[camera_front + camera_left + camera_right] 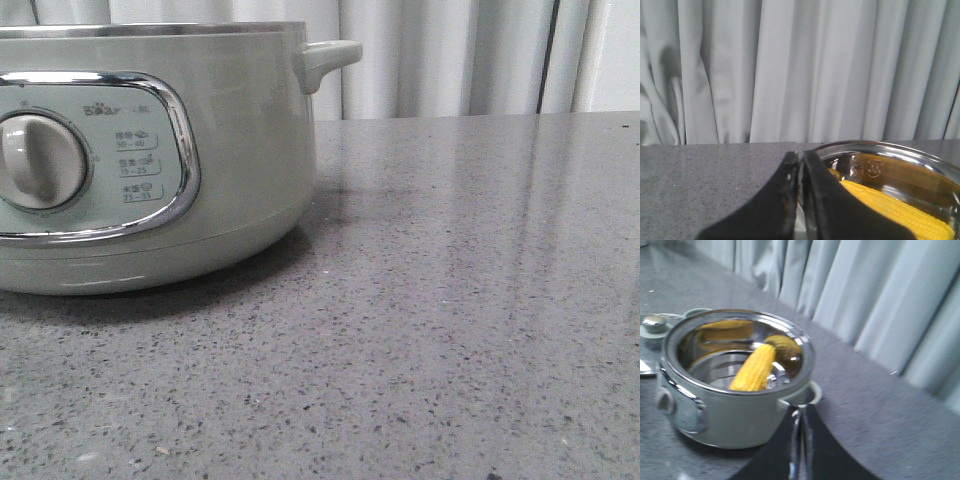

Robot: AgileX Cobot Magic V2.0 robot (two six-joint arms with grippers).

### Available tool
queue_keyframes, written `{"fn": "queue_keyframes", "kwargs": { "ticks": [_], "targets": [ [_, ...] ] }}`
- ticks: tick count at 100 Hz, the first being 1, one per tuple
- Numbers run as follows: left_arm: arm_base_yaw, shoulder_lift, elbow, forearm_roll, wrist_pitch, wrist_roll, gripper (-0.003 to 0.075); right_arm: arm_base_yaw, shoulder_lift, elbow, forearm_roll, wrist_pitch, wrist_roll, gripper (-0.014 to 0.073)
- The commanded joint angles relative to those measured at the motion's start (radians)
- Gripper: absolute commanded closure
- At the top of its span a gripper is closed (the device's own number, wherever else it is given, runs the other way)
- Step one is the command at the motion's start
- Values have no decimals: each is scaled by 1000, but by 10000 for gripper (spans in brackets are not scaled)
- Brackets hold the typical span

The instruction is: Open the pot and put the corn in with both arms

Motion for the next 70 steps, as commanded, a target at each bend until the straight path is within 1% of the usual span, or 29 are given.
{"fn": "queue_keyframes", "kwargs": {
  "ticks": [1, 14, 26, 40, 70],
  "targets": [
    [-15, 8, -35, -1, -67, -2, 741, -4, -142, 116, -97, -187, -4, 645],
    [-17, 8, -35, -3, -67, -2, 741, -14, -309, 262, -107, -203, -4, 646],
    [-17, 8, -35, -3, -72, -2, 741, -14, -409, 340, -107, -211, -4, 647],
    [-17, 8, -35, -3, -72, -2, 741, -14, -462, 361, -107, -199, -4, 647],
    [-17, 10, -35, -3, -72, -2, 741, -14, -464, 361, -107, -199, -4, 647]
  ]
}}
